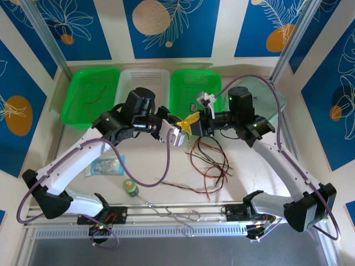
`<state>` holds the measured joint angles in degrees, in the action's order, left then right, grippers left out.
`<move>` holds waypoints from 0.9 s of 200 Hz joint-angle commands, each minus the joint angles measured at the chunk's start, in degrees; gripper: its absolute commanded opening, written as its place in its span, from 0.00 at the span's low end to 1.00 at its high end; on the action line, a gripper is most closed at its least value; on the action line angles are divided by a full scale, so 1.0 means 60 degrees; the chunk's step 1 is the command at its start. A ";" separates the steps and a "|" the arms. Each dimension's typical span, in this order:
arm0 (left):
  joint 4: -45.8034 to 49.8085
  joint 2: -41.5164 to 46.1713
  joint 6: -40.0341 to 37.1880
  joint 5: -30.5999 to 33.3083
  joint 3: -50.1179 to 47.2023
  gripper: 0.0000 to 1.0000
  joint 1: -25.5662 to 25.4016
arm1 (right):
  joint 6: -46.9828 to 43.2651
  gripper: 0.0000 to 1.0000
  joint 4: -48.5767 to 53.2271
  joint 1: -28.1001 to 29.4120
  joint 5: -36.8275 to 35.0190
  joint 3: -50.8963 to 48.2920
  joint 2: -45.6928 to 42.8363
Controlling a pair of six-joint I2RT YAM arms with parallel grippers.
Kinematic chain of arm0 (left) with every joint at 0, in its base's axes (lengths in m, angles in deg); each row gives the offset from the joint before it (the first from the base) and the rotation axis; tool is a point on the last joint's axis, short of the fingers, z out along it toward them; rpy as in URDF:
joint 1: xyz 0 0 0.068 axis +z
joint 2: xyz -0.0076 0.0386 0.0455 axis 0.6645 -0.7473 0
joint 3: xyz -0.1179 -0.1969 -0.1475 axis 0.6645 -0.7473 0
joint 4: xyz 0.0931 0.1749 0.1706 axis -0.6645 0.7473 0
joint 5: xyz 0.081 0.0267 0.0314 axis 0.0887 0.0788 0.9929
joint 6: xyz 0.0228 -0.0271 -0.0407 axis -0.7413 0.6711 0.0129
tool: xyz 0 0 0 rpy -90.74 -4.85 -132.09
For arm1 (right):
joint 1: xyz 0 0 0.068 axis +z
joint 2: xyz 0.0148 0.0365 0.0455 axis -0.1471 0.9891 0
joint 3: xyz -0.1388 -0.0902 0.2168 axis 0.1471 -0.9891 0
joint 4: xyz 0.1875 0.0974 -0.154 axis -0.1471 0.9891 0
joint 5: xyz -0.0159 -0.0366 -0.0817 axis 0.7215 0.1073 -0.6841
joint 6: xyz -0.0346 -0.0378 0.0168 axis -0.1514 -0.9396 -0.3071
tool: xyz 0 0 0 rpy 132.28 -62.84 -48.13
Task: Untangle the cables
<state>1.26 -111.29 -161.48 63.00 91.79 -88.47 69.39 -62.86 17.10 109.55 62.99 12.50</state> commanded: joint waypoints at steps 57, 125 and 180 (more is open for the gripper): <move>-0.0096 0.0199 0.0126 -0.0038 -0.0065 0.00 0.0004 | -0.0101 0.00 0.0091 -0.0076 -0.0425 0.0218 -0.0113; -0.0546 0.0299 0.0555 0.0704 -0.0043 0.00 0.0180 | 0.0082 0.00 -0.1050 -0.0286 -0.4097 -0.0346 -0.1558; -0.1325 -0.0195 0.2185 0.1900 0.1165 0.00 0.0302 | -0.0755 0.00 -0.1144 0.0451 -0.7792 0.0553 -0.2579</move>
<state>-1.74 -111.88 -154.62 70.47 94.46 -87.40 68.32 -68.48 18.04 76.83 62.47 -0.83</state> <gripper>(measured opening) 0.049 0.049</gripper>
